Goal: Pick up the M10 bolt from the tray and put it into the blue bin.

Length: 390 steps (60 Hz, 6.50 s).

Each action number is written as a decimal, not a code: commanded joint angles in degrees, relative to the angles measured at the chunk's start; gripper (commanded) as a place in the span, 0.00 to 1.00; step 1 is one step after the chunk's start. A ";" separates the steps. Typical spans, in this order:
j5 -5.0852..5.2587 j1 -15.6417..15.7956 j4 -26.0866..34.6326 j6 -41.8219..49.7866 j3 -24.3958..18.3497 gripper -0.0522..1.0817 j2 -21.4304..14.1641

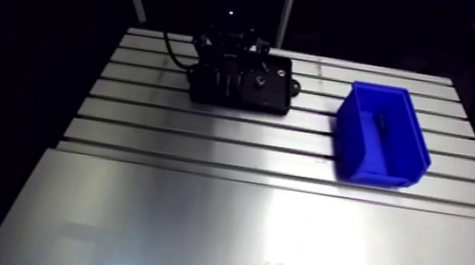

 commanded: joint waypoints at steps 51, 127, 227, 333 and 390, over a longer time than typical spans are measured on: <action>0.00 -0.17 -0.02 0.00 -0.06 0.64 0.10; 0.00 -0.01 -0.03 -0.09 0.03 0.82 0.44; -0.17 -7.86 10.72 -21.79 -2.52 0.99 -19.17; -5.21 -27.58 -0.35 -108.42 8.63 0.98 -20.25; -5.98 -28.05 -3.91 -107.98 12.85 0.96 -16.28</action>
